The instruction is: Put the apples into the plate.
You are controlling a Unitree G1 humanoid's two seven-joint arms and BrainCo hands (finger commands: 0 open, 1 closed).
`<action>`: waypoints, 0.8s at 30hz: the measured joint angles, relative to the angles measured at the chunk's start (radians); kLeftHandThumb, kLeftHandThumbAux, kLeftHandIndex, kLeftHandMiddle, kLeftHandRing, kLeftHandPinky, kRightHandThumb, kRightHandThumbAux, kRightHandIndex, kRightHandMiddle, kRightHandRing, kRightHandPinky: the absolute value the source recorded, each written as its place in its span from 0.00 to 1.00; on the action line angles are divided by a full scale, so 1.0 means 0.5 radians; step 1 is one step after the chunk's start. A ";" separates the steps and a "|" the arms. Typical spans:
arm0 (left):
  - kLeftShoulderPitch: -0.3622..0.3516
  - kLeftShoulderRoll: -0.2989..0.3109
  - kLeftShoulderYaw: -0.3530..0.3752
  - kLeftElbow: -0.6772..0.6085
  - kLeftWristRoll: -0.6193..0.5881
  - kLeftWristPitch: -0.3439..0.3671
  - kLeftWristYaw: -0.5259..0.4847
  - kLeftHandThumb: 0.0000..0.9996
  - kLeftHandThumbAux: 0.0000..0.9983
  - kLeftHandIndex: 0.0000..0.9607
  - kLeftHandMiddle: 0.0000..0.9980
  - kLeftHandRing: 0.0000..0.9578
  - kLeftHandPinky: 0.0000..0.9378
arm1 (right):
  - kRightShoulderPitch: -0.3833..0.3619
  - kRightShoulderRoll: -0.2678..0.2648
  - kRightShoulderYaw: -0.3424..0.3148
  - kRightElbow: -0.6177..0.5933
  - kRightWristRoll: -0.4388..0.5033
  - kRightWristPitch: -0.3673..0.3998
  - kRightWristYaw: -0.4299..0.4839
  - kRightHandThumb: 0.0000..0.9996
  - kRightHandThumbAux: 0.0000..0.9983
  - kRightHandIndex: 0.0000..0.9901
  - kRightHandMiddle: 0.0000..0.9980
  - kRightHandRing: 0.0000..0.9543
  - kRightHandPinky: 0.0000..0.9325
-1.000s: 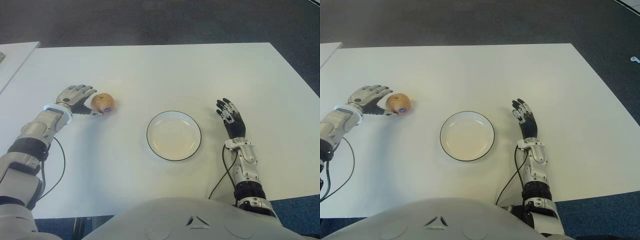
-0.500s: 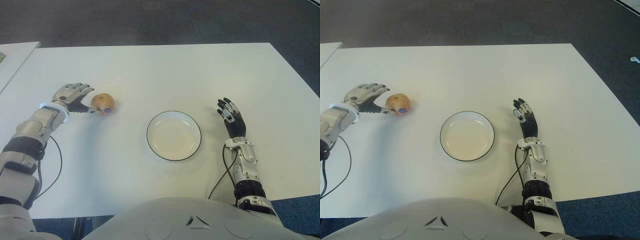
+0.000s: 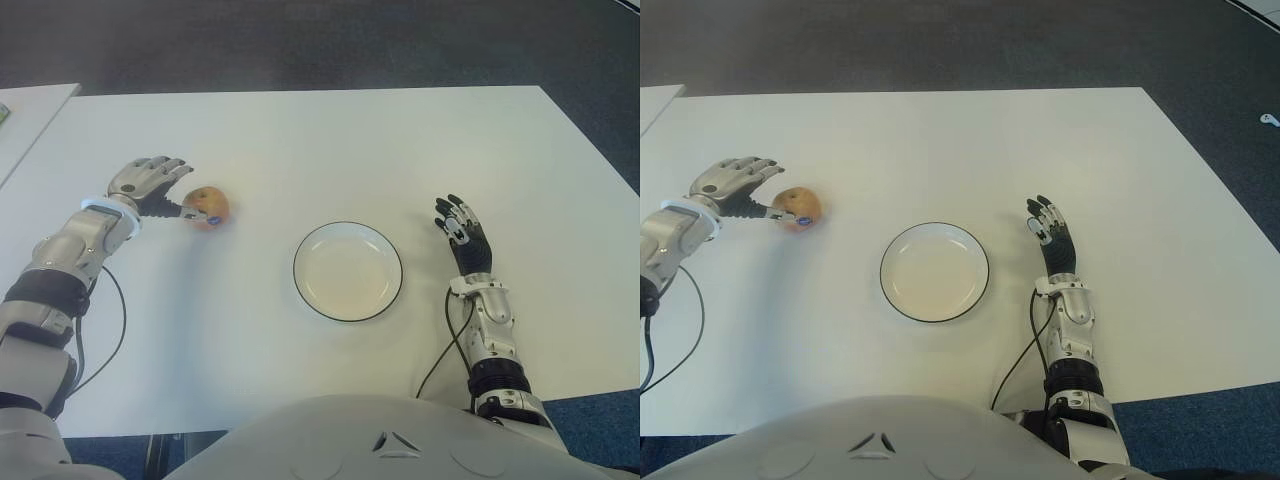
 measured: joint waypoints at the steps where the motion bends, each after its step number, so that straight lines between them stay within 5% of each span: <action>1: 0.000 0.000 0.002 -0.002 -0.003 0.004 -0.005 0.27 0.25 0.00 0.00 0.00 0.00 | 0.000 0.000 0.000 0.000 0.000 0.000 0.000 0.28 0.52 0.13 0.19 0.10 0.00; 24: -0.082 -0.130 -0.007 0.066 -0.021 0.049 -0.016 0.26 0.26 0.00 0.00 0.00 0.01 | 0.001 -0.003 0.000 0.000 0.001 -0.001 0.000 0.29 0.53 0.13 0.19 0.10 0.02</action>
